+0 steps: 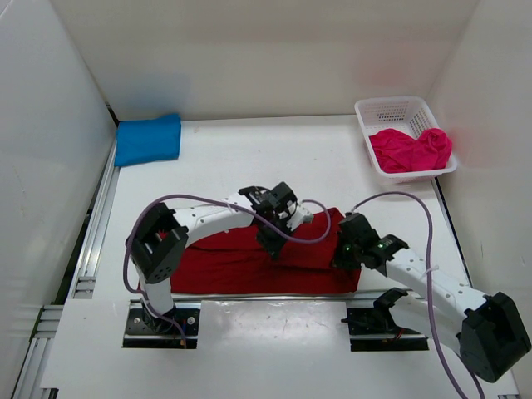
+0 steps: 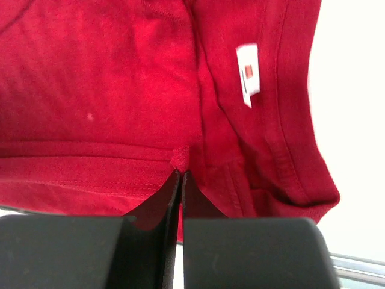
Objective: Fold and stack the t-shirts
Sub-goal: Fold the other side of the tshirt into a rectangle
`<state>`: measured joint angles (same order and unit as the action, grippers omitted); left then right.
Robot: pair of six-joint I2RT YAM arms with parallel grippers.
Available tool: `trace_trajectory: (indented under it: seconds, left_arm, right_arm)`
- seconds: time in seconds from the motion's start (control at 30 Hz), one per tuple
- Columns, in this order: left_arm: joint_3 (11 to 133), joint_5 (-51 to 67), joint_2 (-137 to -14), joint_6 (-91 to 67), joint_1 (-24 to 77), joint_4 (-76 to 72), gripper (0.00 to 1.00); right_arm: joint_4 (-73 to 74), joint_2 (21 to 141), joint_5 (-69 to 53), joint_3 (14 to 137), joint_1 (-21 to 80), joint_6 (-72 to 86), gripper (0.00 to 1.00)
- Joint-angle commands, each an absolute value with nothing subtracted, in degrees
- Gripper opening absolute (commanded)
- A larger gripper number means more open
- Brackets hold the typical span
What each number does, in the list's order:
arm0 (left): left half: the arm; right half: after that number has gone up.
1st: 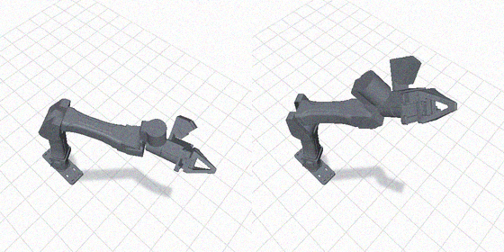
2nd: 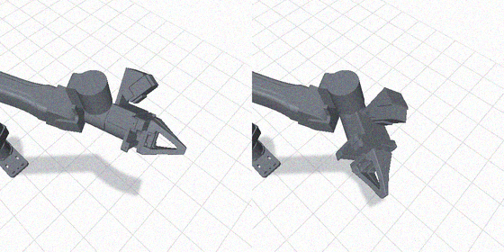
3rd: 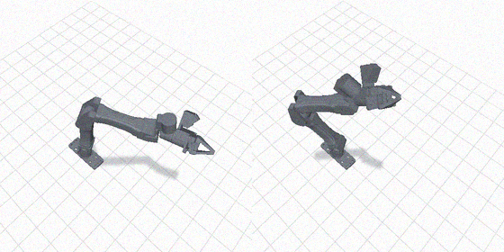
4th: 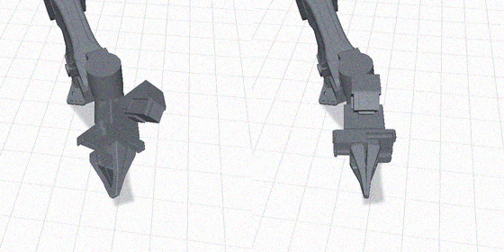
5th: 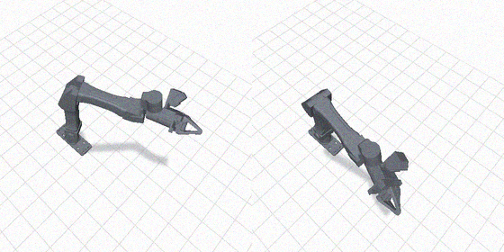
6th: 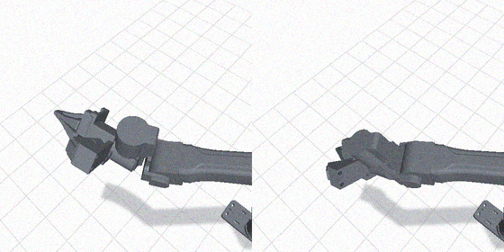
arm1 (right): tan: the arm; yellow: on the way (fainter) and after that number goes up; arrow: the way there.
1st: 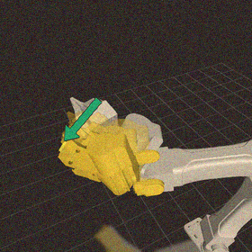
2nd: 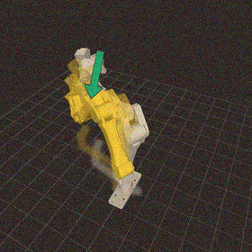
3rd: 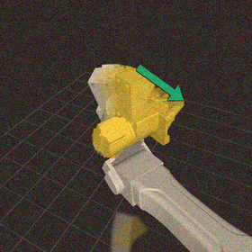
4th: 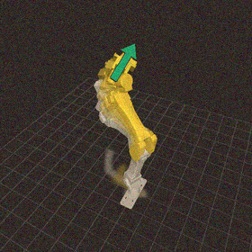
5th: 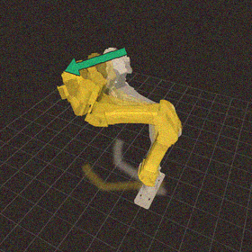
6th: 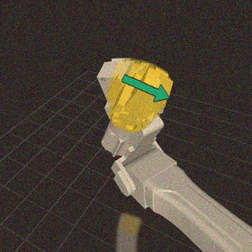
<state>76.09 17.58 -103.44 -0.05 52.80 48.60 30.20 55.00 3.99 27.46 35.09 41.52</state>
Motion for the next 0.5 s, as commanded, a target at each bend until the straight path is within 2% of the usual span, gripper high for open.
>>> trace_trajectory:
  seconds: [0.0,0.13,0.2,0.4,0.47]
  left_arm:
    - [73.83,17.58,-100.99,0.0,54.4,50.54,0.1]
    - [72.95,16.26,-102.3,0.0,55.54,49.92,0.12]
    - [72.95,16.26,-103.1,0.0,55.55,49.92,0.22]
    - [72.43,15.04,-103.1,0.0,56.69,49.31,0.3]
    - [71.54,14.5,-103.1,0.0,57.22,49.31,0.3]
  right_arm:
    - [33.13,53.26,4.22,25.4,35.42,41.04,0.02]
    - [32.61,52.73,4.22,24.08,35.95,41.04,0.15]
    - [33.39,52.21,4.83,24.08,35.95,41.04,0.16]
    - [34.1,44.32,2.64,24.61,35.95,38.59,0.29]
    - [34.1,40.89,2.64,24.61,35.95,37.88,0.33]
